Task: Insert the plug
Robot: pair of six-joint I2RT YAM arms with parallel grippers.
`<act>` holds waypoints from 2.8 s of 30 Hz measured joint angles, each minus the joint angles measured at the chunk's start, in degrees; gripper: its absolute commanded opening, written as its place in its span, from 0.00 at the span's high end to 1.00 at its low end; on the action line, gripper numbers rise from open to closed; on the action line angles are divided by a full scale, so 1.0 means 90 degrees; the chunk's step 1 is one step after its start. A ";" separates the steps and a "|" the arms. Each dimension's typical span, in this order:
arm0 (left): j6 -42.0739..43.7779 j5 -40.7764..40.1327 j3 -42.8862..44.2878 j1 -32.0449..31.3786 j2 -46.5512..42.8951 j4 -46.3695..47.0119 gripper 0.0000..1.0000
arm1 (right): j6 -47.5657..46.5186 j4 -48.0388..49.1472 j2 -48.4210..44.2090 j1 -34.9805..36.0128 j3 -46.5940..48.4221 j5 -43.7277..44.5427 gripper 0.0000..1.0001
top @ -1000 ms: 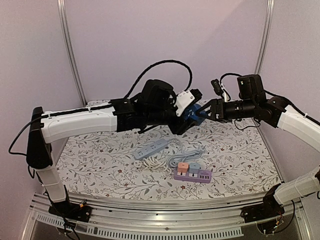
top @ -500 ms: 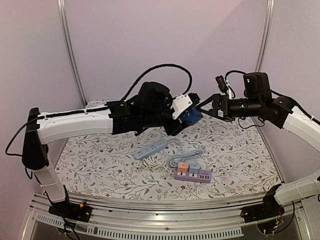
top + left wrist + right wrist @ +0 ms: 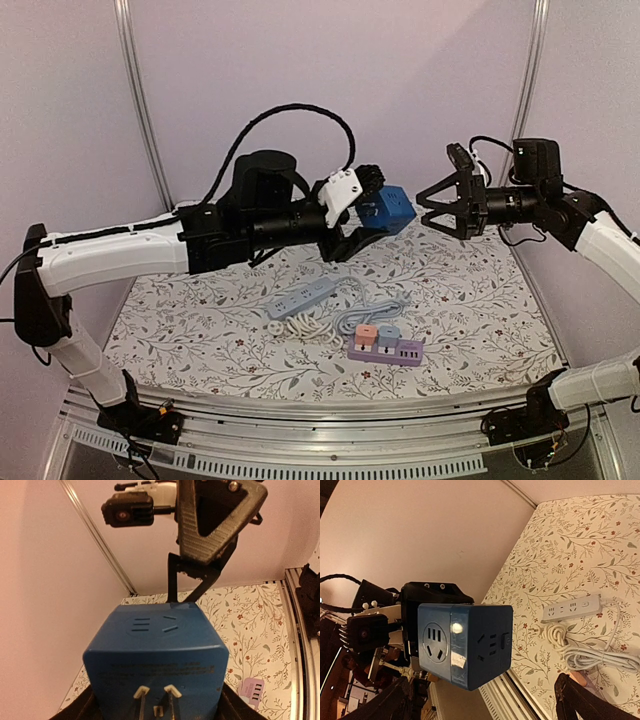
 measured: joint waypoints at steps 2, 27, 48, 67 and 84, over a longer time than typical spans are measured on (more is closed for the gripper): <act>-0.0034 0.0381 -0.0017 0.0000 -0.0104 0.0243 1.00 | 0.0192 0.0284 0.0049 0.0005 -0.0068 -0.0585 0.02; -0.0362 0.2025 -0.0017 0.0010 0.0070 0.1586 1.00 | 0.2744 0.3337 0.0301 0.0005 -0.0495 -0.3232 0.13; 0.0209 0.1967 0.0221 -0.0002 0.0342 0.1644 1.00 | 0.4087 0.4607 0.0517 0.0019 -0.0821 -0.3220 0.46; 0.0231 0.1156 -0.0542 -0.0061 -0.0005 0.1727 0.00 | 0.2654 0.3123 0.0835 0.0046 -0.0262 -0.2956 1.00; -0.0401 -0.0464 -0.2276 -0.0061 -0.2382 0.0699 0.01 | -0.2193 0.0350 0.1661 0.0029 0.1367 -0.0799 1.00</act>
